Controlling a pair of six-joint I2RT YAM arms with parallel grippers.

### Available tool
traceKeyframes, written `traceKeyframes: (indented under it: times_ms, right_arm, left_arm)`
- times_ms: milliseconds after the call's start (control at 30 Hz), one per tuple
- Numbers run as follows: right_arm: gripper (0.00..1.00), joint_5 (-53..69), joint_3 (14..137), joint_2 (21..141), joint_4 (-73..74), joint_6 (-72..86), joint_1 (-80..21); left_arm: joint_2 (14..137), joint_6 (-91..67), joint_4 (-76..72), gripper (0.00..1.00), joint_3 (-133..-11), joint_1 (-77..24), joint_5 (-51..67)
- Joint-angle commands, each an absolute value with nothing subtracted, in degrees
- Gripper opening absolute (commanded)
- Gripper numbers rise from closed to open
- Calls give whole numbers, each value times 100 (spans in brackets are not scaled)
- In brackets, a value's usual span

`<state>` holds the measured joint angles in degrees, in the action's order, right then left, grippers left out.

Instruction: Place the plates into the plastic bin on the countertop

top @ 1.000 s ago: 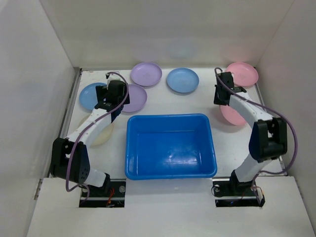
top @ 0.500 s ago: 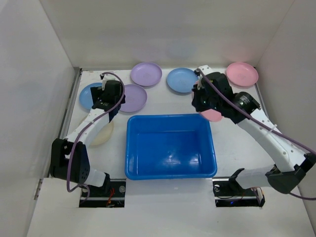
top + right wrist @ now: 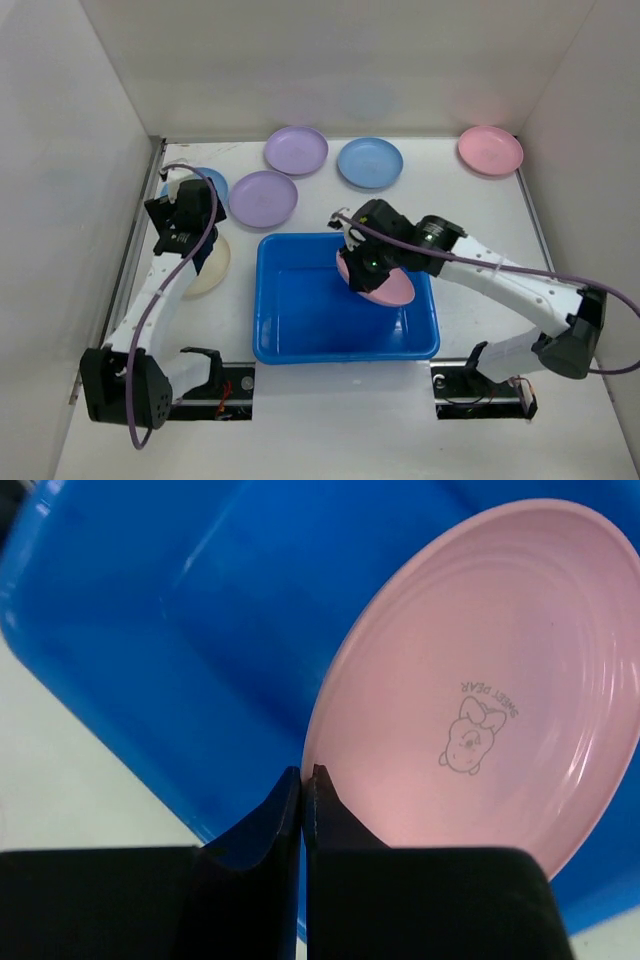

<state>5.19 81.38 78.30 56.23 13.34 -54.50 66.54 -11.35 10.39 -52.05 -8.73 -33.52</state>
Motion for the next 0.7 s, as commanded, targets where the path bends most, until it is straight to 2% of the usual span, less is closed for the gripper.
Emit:
traceKeyframes:
  times_ms: [0,133,333,567,667]
  right_arm:
    - [1,1168,7727,8129,4827,1099,-5497]
    - [2,1415,7339,8568,4124,1064,-5515]
    - [5,1573,7383,9245,3604,1055,-5576]
    - [30,1960,7181,9378,3173,993,-5576]
    - [46,1969,7058,9273,3068,993,-5480]
  left_arm:
    - [6171,-1467,1484,100,-5045,-690,-3472]
    - [5732,-1845,1907,100,-4870,-436,-3437]
    - [5274,-2267,2390,98,-4544,153,-3130]
    - [5290,-2540,2584,98,-4430,655,-2637]
    - [5545,-2514,2628,98,-4482,751,-2602]
